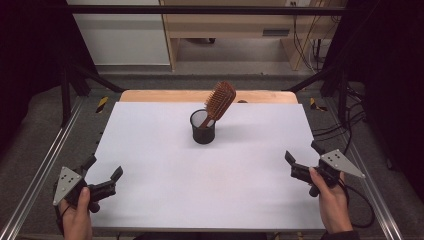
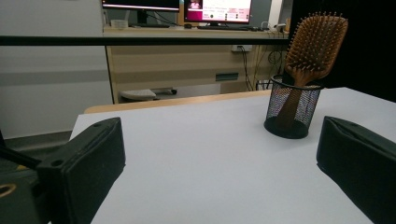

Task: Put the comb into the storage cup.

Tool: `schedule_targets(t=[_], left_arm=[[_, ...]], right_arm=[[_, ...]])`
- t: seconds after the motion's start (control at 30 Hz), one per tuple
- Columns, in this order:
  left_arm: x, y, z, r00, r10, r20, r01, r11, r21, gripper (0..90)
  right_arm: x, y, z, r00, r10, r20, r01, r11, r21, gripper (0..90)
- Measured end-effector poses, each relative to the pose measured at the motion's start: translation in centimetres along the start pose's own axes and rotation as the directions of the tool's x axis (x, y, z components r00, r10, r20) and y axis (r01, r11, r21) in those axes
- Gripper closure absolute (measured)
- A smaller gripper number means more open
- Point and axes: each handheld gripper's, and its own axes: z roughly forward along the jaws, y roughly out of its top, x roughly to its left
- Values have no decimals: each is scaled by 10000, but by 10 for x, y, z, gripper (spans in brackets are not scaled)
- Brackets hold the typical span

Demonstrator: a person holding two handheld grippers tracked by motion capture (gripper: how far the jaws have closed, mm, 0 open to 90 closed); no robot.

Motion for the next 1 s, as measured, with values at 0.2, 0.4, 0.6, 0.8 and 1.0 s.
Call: schedule_targets(t=[0.2,0.4,0.6,0.8,1.0], left_arm=[[-1,0,0,10000,2,69,-2,10000,-31,15],[0,1,0,10000,0,85,1,9999,-152,15],[0,2,-1,9999,2,137,2,9997,-232,15],[1,2,-1,9998,-17,207,25,9994,-341,15],[-1,3,-2,9993,40,371,-22,9989,-477,13]], right_arm=[[2,-12,-5,9997,84,-227,-81,9999,120,34],[8,-22,-5,9988,85,-490,-74,9997,225,33],[17,-31,0,9960,75,-893,-38,9991,421,33],[24,-33,3,9942,-78,-1070,118,9992,369,34],[29,-37,6,9915,-224,-1285,275,9989,379,34]])
